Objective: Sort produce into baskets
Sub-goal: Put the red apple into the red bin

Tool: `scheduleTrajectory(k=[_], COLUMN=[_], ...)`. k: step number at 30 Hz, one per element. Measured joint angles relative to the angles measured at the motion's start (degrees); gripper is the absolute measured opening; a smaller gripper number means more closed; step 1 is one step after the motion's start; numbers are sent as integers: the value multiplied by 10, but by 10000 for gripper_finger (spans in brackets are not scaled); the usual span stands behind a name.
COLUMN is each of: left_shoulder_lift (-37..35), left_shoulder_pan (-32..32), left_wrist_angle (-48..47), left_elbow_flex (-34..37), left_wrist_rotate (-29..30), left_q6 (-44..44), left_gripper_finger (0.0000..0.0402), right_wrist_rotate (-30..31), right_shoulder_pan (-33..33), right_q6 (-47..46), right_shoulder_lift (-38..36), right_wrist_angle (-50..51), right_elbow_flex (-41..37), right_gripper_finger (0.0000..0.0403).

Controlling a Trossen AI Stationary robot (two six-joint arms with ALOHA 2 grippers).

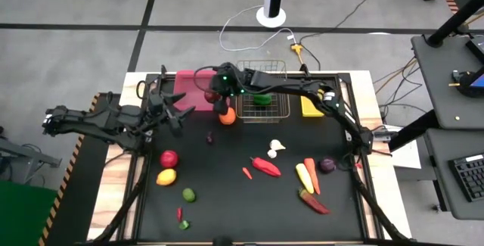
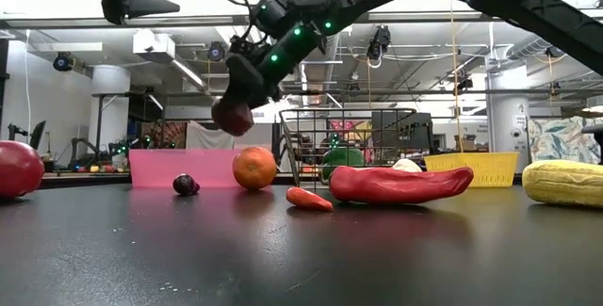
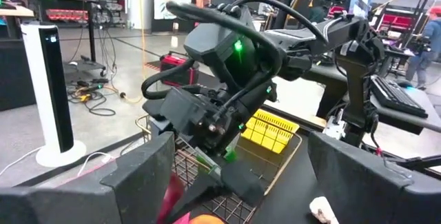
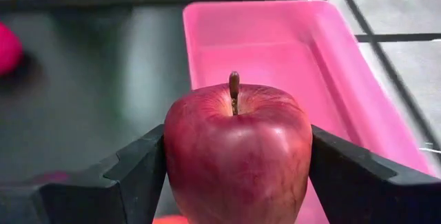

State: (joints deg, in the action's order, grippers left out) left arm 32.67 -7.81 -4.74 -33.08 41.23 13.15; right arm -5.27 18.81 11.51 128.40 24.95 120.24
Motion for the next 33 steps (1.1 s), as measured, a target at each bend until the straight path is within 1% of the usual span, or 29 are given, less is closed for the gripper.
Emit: scheduleTrajectory(k=[6,15,26,31,33], left_shoulder_lift=[-2,-2,-2,-7,-10], left_shoulder_pan=[0,0,0,0,0], left_wrist_angle=[-9,-16,-13,4,7], left_elbow_flex=[0,0,0,0,0], left_wrist_rotate=[0,1,2,5,5], left_q6=[-2,-4,-6,-17,-21], left_gripper_finger=[315,315,315,315,315], right_wrist_rotate=[39,38,34,34,39], right_shoulder_pan=[0,0,-2,-5,-6], right_q6=[35,66,46,42,37], right_shoulder_lift=[2,3,4,27,36], right_wrist_angle=[24,33,-63,-108,-103], right_elbow_flex=[-3,-5,-10,-11,-8], right_gripper_finger=[295,295,295,295,295])
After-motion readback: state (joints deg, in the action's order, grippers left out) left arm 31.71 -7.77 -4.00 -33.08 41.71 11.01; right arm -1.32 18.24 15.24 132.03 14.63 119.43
